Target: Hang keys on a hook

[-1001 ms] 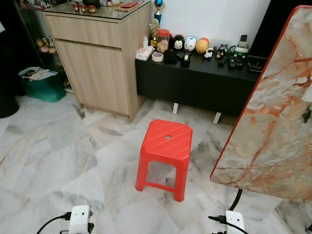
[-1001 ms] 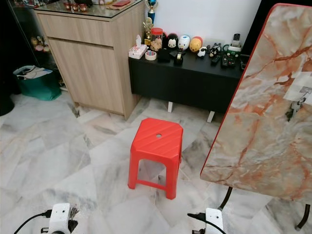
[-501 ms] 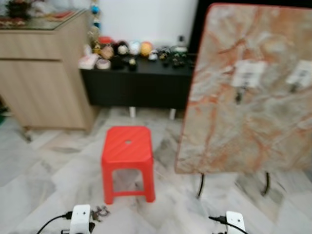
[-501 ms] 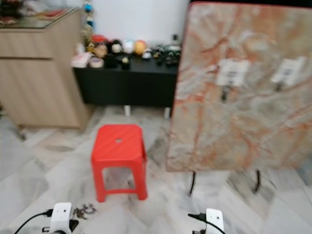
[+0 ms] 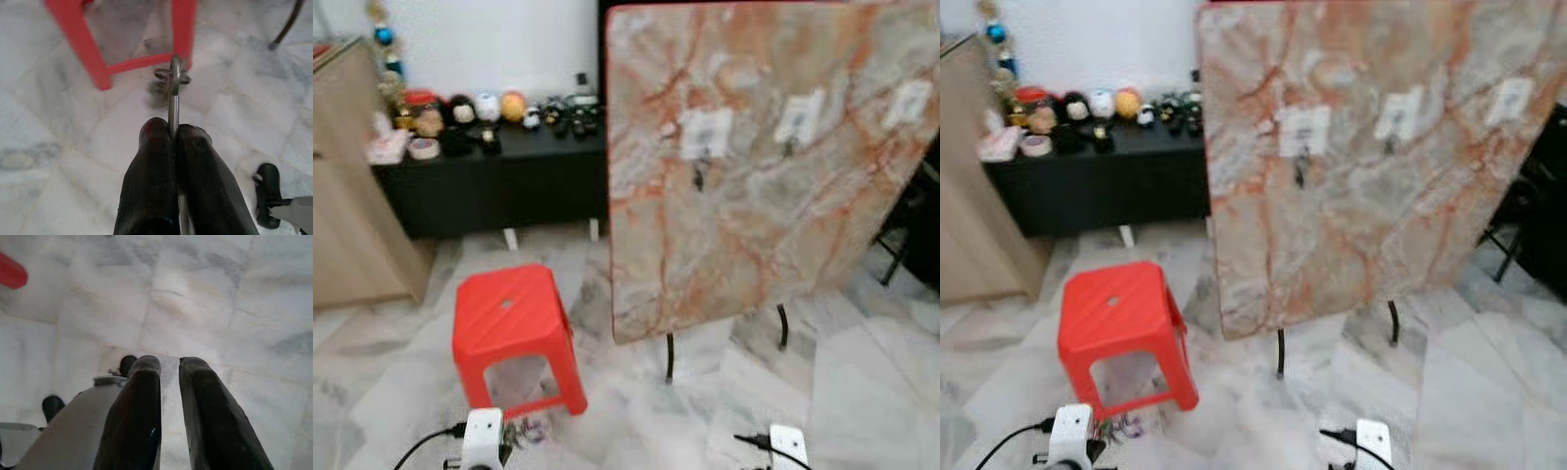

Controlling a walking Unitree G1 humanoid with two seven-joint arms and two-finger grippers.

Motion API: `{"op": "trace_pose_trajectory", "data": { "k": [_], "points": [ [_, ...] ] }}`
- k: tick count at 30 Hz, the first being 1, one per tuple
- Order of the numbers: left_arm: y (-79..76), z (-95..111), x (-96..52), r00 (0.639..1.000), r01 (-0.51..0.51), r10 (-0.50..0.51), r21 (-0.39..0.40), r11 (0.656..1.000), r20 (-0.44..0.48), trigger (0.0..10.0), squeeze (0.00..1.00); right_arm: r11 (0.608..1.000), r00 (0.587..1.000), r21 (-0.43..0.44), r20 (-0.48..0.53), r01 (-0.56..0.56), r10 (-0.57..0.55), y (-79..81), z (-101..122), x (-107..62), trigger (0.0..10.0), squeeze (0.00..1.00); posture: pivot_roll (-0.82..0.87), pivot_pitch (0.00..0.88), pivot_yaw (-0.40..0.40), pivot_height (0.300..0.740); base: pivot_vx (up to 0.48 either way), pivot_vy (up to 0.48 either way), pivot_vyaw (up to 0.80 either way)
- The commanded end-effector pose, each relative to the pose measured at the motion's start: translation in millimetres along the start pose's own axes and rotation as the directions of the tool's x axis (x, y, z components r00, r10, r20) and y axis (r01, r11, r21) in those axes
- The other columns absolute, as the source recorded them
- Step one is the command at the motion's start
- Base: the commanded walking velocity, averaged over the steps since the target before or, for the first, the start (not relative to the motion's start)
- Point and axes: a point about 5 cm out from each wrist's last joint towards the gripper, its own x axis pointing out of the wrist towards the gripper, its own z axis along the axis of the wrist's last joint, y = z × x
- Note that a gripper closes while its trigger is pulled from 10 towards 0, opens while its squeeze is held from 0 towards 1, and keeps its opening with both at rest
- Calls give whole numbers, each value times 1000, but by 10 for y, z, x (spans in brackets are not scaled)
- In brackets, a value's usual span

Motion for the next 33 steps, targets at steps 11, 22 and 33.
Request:
{"op": "trace_pose_trajectory", "data": {
  "k": [11,22,33],
  "points": [
    [-50,11,9,1000,17,-17,19,1000,-3,10000,0,1000,999,24,29,14,-14,-74,189,0,10000,0,41,0,-41,740,0,0,-673],
    [-75,18,13,1000,24,-24,24,999,0,10000,0,999,999,46,31,11,-13,-47,151,2,10000,0,43,0,-45,740,0,0,-613],
    [-89,-14,5,1000,27,-26,23,999,-7,10000,0,997,998,73,56,10,-14,-63,202,0,10000,0,41,0,-48,740,0,-138,0]
  ]
}}
